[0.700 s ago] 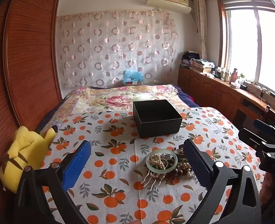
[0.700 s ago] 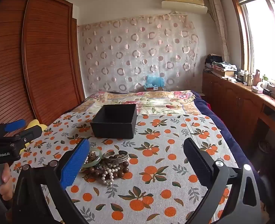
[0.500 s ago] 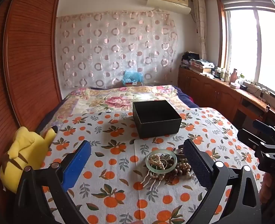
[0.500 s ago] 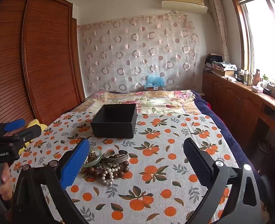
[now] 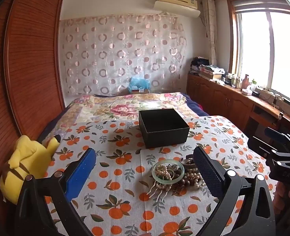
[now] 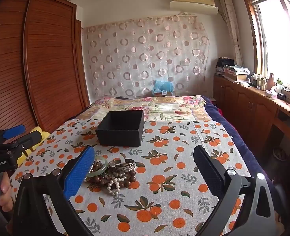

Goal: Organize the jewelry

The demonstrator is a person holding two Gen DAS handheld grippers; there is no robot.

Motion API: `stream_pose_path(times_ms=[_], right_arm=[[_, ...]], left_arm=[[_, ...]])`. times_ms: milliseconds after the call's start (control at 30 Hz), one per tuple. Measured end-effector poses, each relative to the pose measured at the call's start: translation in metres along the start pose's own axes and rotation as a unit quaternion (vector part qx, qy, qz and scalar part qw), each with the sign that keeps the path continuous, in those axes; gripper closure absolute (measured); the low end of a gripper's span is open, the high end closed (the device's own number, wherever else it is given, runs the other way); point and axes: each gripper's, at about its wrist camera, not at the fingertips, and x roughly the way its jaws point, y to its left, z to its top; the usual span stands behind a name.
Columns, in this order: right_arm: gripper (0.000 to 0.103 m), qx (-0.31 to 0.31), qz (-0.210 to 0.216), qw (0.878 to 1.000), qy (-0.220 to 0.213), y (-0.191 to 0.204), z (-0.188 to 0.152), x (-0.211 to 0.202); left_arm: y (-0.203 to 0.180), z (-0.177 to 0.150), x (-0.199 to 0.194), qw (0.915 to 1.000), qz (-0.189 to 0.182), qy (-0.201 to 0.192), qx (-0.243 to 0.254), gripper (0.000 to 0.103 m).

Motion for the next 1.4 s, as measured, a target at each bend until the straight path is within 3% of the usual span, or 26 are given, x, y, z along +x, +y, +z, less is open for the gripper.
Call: stream_pose_path(times_ms=[1400], right_arm=[[0.002,0.002,0.002,1.000,0.001,0.0012,0.0017,-0.0045]], left_arm=[[-0.0034,-0.0007,-0.0001,1.0000,0.000,-0.002,0.000,0.007]])
